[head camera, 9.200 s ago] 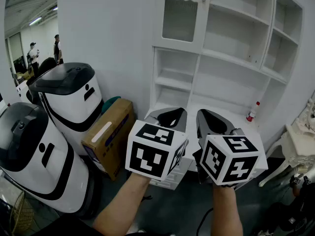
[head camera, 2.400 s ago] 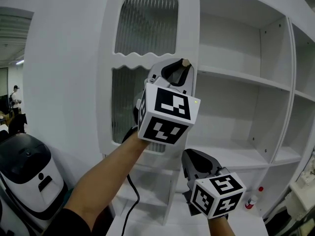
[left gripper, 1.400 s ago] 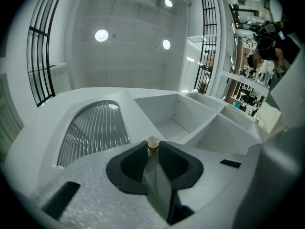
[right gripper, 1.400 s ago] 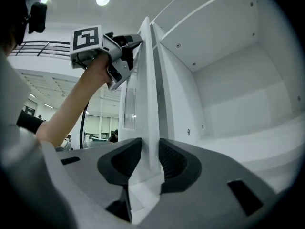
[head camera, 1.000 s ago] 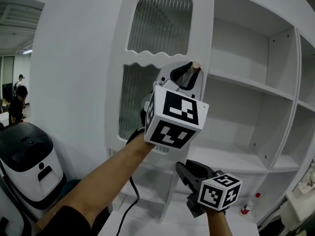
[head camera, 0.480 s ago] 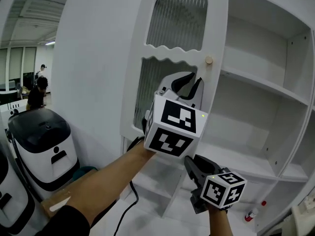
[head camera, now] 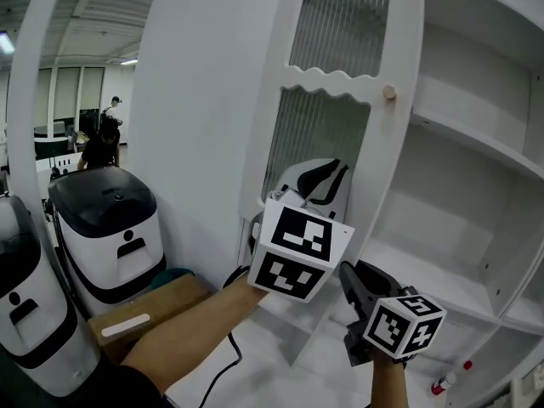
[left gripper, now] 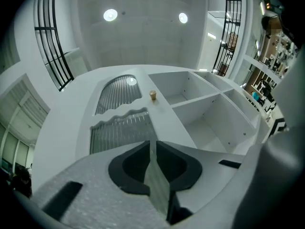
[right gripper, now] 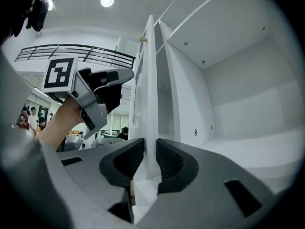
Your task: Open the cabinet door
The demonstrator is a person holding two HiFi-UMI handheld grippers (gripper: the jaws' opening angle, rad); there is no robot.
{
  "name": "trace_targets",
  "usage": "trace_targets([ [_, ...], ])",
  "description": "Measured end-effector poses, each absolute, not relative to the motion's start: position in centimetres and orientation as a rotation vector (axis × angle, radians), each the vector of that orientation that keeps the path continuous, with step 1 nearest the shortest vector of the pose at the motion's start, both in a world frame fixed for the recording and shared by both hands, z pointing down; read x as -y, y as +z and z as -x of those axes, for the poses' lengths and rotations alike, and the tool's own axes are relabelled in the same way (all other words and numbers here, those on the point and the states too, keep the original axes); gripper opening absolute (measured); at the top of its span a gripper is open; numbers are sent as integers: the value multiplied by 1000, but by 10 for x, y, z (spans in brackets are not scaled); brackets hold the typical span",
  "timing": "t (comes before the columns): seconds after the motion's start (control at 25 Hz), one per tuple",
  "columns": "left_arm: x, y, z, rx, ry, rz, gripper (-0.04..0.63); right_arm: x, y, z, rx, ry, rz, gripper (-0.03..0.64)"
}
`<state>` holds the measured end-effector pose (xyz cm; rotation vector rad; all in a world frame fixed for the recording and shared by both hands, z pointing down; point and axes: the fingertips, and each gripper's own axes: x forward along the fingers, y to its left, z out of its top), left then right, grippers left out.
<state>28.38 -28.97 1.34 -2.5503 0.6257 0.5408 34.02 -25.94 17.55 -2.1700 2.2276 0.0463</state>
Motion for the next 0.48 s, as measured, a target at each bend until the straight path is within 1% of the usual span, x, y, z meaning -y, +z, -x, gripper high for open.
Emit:
trace_targets([
  [0.48, 280, 72, -263, -767, 435, 2617, 37, 249, 177, -325, -2248, 86, 2145, 78],
])
